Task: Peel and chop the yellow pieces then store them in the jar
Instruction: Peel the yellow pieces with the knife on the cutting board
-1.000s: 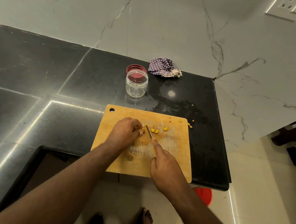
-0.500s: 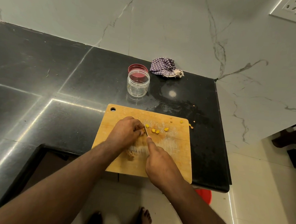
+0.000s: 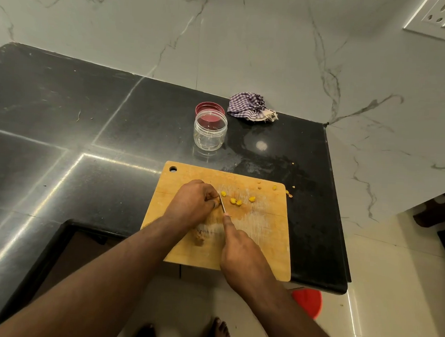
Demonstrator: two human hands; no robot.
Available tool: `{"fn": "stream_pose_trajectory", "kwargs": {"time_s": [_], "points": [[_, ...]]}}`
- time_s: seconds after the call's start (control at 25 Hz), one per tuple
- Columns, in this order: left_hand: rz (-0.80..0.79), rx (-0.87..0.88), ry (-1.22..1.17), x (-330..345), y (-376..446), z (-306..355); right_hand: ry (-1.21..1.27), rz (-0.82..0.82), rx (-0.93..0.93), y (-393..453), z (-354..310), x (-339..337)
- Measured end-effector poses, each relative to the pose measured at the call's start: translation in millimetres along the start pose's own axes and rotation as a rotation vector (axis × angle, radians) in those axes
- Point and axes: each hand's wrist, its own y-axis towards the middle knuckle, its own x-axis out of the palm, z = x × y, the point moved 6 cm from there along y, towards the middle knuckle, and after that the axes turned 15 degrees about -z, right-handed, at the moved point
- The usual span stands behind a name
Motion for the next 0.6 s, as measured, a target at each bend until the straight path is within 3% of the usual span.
{"fn": "stream_pose_trajectory", "kwargs": {"time_s": [0.6], "points": [[0.002,0.020,-0.024,1,-2,-1,0.017,0.001,0.046,1,-3,3]]}}
